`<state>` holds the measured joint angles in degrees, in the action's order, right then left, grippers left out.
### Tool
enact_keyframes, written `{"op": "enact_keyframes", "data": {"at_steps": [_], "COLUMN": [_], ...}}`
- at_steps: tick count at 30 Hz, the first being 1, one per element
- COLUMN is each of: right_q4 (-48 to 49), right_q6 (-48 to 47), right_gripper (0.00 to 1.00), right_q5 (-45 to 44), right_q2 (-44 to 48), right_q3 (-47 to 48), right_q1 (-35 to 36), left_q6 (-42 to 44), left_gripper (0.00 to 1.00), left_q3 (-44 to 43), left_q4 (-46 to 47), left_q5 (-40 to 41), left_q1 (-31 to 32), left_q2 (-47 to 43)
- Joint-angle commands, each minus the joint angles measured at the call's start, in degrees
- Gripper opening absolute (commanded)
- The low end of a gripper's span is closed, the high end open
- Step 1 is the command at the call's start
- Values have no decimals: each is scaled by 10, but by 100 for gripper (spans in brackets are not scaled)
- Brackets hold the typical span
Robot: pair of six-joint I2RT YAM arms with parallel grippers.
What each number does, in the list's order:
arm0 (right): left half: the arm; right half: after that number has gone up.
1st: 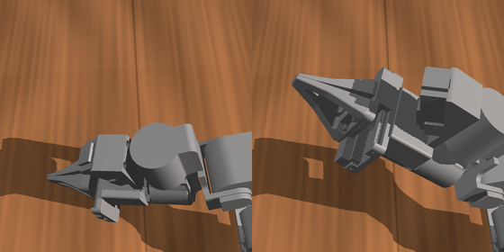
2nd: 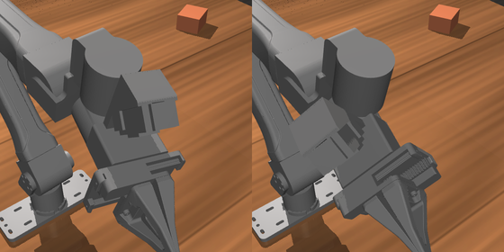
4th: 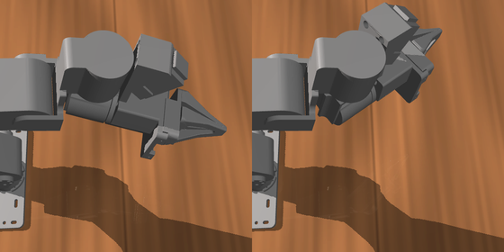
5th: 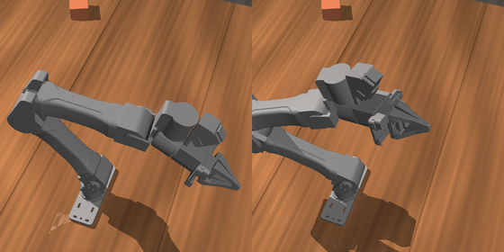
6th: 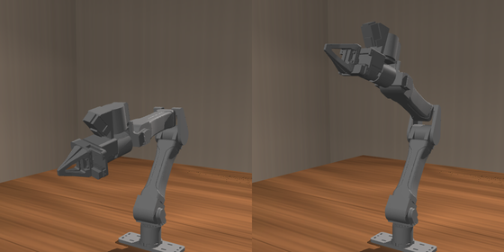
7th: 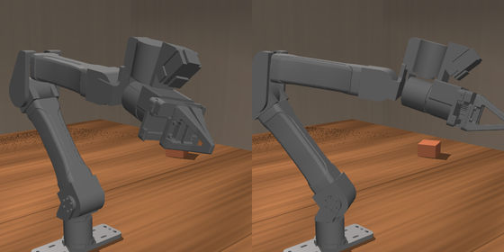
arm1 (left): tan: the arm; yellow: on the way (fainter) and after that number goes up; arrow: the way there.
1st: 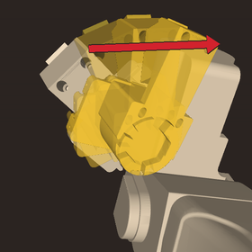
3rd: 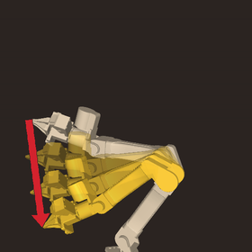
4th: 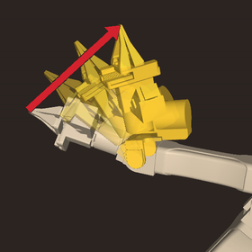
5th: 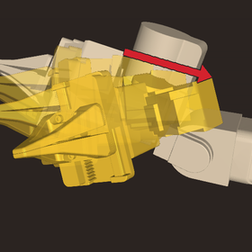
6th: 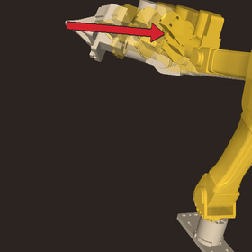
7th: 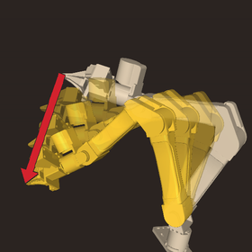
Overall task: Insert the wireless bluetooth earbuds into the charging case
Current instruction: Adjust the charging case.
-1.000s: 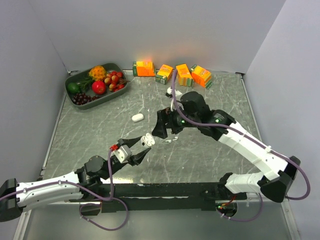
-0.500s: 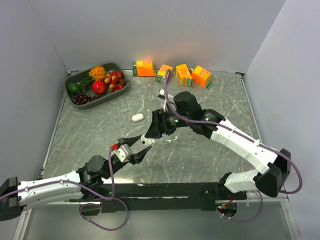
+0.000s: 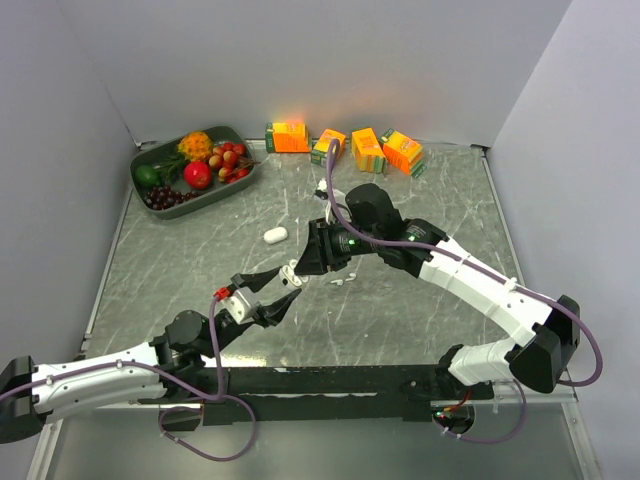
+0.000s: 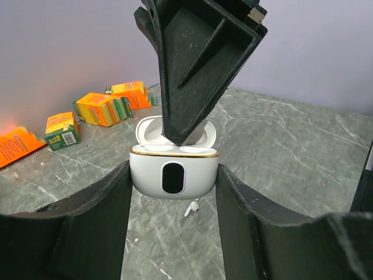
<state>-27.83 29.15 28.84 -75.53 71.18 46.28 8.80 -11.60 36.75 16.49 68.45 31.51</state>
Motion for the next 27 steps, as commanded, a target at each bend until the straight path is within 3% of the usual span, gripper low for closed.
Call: {"op": "enact_keyframes", "data": {"at_steps": [1, 4, 9, 11, 14, 15, 19, 22, 23, 27], "right_q4": [23, 21, 11, 6, -12, -15, -64, -120, -130, -144], "right_q6": [-1, -6, -32, -44, -75, -94, -162, -246, -286, -362], "right_gripper": [41, 31, 3, 0, 0, 0, 0, 0, 0, 0], "right_q5": [2, -4, -19, -21, -27, -27, -21, -30, -73, -168], "right_q2": [-3, 0, 13, 17, 27, 34, 47, 49, 49, 61], "right_q3": [-1, -2, 3, 9, 22, 26, 70, 96, 108, 100], "right_q1": [-7, -8, -8, -8, -8, -8, -2, 28, 44, 93], "left_q6": [-4, -5, -17, -24, -32, -35, -51, -62, -70, -114], "left_gripper": [1, 1, 1, 2, 25, 48, 83, 93, 99, 96], "left_q3": [-19, -19, -19, -19, -25, -27, -51, -66, -68, -77], "left_q4": [27, 26, 10, 4, -14, -21, -81, -110, -122, -143], "left_q5": [-1, -2, -20, -18, -12, -9, 12, 7, -20, -72], "left_q1": [2, 2, 1, 1, 1, 2, 1, 0, 1, -3], "left_q2": [-12, -14, -21, -22, -22, -23, -26, -32, -36, -46]}}
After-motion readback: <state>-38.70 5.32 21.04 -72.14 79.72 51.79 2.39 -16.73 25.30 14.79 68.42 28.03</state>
